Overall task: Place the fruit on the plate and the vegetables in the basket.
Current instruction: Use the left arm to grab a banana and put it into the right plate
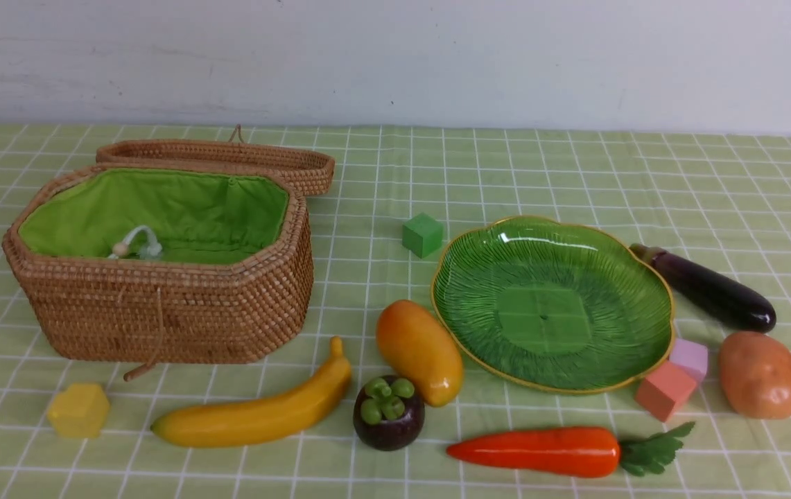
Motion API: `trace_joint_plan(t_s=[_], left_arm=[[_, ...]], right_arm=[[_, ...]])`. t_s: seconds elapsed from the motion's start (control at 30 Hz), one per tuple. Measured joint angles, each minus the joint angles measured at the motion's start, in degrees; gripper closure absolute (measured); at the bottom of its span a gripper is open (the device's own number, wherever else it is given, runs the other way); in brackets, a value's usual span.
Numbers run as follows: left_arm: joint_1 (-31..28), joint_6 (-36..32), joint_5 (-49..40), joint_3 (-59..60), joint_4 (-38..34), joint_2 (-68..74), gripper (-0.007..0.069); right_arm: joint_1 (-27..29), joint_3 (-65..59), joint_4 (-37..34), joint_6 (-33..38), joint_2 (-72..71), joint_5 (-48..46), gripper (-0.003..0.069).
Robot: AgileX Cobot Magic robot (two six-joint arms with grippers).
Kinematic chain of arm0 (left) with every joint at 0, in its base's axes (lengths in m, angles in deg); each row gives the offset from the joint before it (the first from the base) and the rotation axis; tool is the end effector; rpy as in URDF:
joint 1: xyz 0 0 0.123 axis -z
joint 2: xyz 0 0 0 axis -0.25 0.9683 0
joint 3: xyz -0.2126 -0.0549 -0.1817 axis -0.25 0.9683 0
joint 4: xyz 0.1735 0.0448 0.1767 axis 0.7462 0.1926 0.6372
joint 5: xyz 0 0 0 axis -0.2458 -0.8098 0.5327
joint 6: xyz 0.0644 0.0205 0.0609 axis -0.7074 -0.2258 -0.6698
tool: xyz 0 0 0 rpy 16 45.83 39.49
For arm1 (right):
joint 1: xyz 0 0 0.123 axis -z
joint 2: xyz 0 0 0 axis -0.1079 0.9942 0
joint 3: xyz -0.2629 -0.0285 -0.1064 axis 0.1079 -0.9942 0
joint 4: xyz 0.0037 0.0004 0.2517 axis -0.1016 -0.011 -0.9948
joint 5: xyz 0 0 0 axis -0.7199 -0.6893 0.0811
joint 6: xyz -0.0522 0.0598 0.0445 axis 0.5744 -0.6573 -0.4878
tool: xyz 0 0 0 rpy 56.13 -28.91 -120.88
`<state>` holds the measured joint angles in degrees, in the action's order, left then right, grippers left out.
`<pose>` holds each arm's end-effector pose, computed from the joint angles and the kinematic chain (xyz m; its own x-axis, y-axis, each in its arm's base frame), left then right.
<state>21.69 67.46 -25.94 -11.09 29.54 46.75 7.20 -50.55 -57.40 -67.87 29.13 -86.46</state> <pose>0.0505 -0.0150 0.1696 -0.3595 -0.2942 -0.8855 0.0976 0.9320 -0.3492 0.0522 0.0020 0.1725 -0.3005 0.1896 -0.9348 0.0435 0.9817 0.1852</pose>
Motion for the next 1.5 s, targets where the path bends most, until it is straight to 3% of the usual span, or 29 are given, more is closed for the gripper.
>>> trace_joint_plan(t_s=[0.27,0.57,0.73,0.87,0.93,1.0,1.2,1.3,1.5], left_arm=[[0.0,0.09,2.76,0.0,-1.31,0.0,0.0386],[0.0,6.17,21.3,0.0,-30.44,0.0,0.0386],[0.0,5.66,28.44,-0.39,-36.83,0.0,0.0392],[0.0,4.98,21.17,-4.38,-35.79,0.0,0.0476],[0.0,2.88,12.69,-9.41,-33.2,0.0,0.0586],[0.0,0.71,7.93,-12.34,-31.65,0.0,0.0638],[0.0,-8.08,-13.72,-26.26,-27.83,7.97,0.0638],[0.0,-12.56,-26.36,-34.27,-25.76,16.92,0.0638],[0.0,-16.6,-26.55,-38.37,-22.92,22.76,0.0638]], right_arm=[[0.0,0.0,0.0,0.0,0.0,0.0,0.0418],[0.0,0.0,0.0,0.0,0.0,0.0,0.0418],[0.0,0.0,0.0,0.0,0.0,0.0,0.0418],[0.0,0.0,0.0,0.0,0.0,0.0,0.0418],[0.0,0.0,0.0,0.0,0.0,0.0,0.0418],[0.0,0.0,0.0,0.0,0.0,0.0,0.0418],[0.0,-0.17,-1.19,-0.63,0.0,1.67,0.0418],[0.0,-0.47,-9.8,-5.09,0.0,6.68,0.0418],[0.0,-0.47,-20.04,-7.64,0.0,16.47,0.042]])
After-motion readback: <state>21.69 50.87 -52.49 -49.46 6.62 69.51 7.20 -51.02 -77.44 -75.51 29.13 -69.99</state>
